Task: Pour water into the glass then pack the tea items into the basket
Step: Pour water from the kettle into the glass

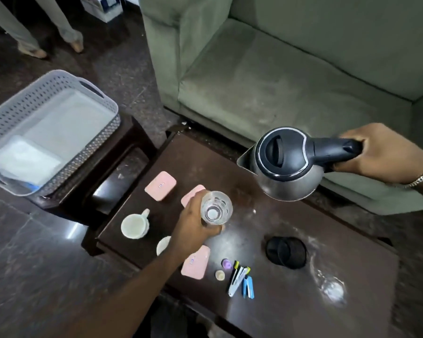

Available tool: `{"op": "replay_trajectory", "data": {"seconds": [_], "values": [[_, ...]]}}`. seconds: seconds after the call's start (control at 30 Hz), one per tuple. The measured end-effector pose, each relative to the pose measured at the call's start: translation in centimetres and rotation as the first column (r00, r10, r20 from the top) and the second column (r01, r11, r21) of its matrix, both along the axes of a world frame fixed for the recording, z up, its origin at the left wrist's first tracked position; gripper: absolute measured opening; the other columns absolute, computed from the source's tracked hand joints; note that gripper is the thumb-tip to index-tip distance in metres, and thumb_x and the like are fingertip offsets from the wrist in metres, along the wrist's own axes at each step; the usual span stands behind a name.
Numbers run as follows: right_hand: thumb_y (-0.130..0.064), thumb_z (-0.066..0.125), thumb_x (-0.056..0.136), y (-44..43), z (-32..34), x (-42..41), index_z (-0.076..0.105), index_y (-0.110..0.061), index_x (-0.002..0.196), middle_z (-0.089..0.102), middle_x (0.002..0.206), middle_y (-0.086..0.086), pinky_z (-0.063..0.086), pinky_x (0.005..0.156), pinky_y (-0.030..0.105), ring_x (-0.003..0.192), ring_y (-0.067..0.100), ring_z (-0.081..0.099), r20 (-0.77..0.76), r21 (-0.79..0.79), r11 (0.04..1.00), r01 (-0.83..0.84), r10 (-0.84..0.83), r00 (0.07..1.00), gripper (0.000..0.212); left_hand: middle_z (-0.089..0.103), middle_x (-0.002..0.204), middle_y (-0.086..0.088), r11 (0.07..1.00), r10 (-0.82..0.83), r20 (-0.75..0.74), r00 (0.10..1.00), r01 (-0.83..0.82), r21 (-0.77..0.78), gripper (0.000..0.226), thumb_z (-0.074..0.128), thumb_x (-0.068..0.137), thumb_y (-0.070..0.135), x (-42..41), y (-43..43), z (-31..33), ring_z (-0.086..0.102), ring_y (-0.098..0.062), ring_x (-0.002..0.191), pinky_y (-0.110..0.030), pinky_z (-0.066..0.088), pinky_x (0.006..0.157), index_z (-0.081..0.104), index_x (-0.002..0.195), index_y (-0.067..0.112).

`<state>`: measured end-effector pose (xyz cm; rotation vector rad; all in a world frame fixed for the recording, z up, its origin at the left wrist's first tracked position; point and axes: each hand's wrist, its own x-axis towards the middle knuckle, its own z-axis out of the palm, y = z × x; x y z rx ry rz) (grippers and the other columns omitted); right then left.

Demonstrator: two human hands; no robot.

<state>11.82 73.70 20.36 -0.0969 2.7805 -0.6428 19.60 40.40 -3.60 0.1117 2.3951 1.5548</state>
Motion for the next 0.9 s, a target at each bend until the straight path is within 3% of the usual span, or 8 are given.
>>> {"op": "replay_trajectory", "data": {"seconds": [0.07, 0.17, 0.27, 0.37, 0.5, 0.6, 0.73, 0.9], "values": [[-0.009, 0.086, 0.068, 0.9, -0.9, 0.9, 0.07, -0.019, 0.072, 0.066, 0.061, 0.002, 0.051, 0.059, 0.038, 0.06, 0.025, 0.061, 0.026, 0.054, 0.996, -0.071, 0.07, 0.997, 0.019, 0.065, 0.121, 0.009, 1.0, -0.004, 0.046, 0.999, 0.003, 0.008, 0.08, 0.091, 0.063, 0.01, 1.2, 1.8, -1.2, 0.064, -0.014, 0.112, -0.037, 0.055, 0.098, 0.051, 0.13, 0.03], [-0.004, 0.081, 0.068, 1.7, -2.4, 2.0, 0.058, -0.02, 0.06, 0.055, 0.05, -0.003, 0.038, 0.047, 0.024, 0.047, 0.014, 0.047, 0.025, 0.107, 0.977, -0.187, 0.185, 0.982, 0.029, 0.066, 0.117, 0.008, 1.0, -0.01, 0.086, 0.996, 0.011, -0.01, 0.078, 0.087, 0.062, 0.012, 2.3, 3.9, -2.7, 0.064, -0.015, 0.107, -0.041, 0.054, 0.096, 0.051, 0.129, 0.03], [-0.003, 0.078, 0.067, 1.8, -3.6, 2.5, 0.052, -0.02, 0.057, 0.05, 0.047, -0.004, 0.034, 0.046, 0.018, 0.047, 0.009, 0.046, 0.028, 0.151, 0.945, -0.289, 0.288, 0.957, 0.033, 0.064, 0.119, 0.004, 0.998, -0.046, 0.134, 0.99, 0.05, -0.028, 0.083, 0.085, 0.061, 0.014, 3.0, 5.6, -4.0, 0.063, -0.022, 0.109, -0.045, 0.054, 0.097, 0.048, 0.134, 0.03], [-0.005, 0.076, 0.065, 1.7, -4.5, 2.8, 0.047, -0.023, 0.057, 0.05, 0.046, -0.004, 0.04, 0.046, 0.026, 0.04, 0.009, 0.044, 0.048, 0.216, 0.91, -0.355, 0.353, 0.934, 0.035, 0.062, 0.122, 0.001, 0.994, -0.085, 0.154, 0.984, 0.095, -0.055, 0.085, 0.085, 0.063, 0.014, 3.5, 6.8, -4.7, 0.062, -0.023, 0.111, -0.045, 0.053, 0.098, 0.045, 0.136, 0.03], [-0.013, 0.069, 0.065, 1.2, -5.8, 3.4, 0.04, -0.024, 0.058, 0.051, 0.048, 0.0, 0.045, 0.046, 0.034, 0.045, 0.024, 0.05, 0.087, 0.323, 0.859, -0.396, 0.39, 0.917, 0.032, 0.059, 0.126, 0.001, 0.994, -0.087, 0.153, 0.984, 0.097, -0.059, 0.086, 0.085, 0.063, 0.012, 3.6, 7.9, -5.2, 0.061, -0.021, 0.114, -0.043, 0.052, 0.1, 0.045, 0.138, 0.029], [-0.017, 0.065, 0.066, 0.8, -6.3, 4.0, 0.038, -0.024, 0.059, 0.052, 0.05, 0.001, 0.043, 0.046, 0.031, 0.047, 0.029, 0.05, 0.12, 0.362, 0.825, -0.435, 0.421, 0.899, 0.029, 0.059, 0.126, 0.001, 0.994, -0.076, 0.152, 0.985, 0.087, -0.061, 0.085, 0.084, 0.064, 0.012, 3.7, 8.2, -5.2, 0.062, -0.023, 0.114, -0.044, 0.053, 0.099, 0.046, 0.137, 0.029], [-0.023, 0.061, 0.071, 0.2, -6.4, 4.6, 0.032, -0.025, 0.059, 0.044, 0.052, -0.003, 0.022, 0.044, 0.022, 0.049, 0.027, 0.041, 0.109, 0.438, 0.764, -0.474, 0.478, 0.872, 0.031, 0.06, 0.125, 0.001, 0.994, -0.072, 0.156, 0.985, 0.083, -0.064, 0.084, 0.084, 0.065, 0.011, 3.7, 8.2, -5.2, 0.063, -0.023, 0.112, -0.043, 0.054, 0.097, 0.046, 0.137, 0.029], [-0.027, 0.057, 0.073, -0.4, -5.0, 4.7, 0.032, -0.025, 0.061, 0.048, 0.057, -0.002, 0.033, 0.054, 0.027, 0.057, 0.033, 0.055, 0.153, 0.491, 0.717, -0.494, 0.488, 0.86, 0.028, 0.059, 0.127, 0.0, 0.994, -0.078, 0.163, 0.983, 0.09, -0.067, 0.084, 0.084, 0.066, 0.009, 3.6, 8.1, -5.2, 0.063, -0.022, 0.112, -0.043, 0.054, 0.098, 0.044, 0.138, 0.029]]}}
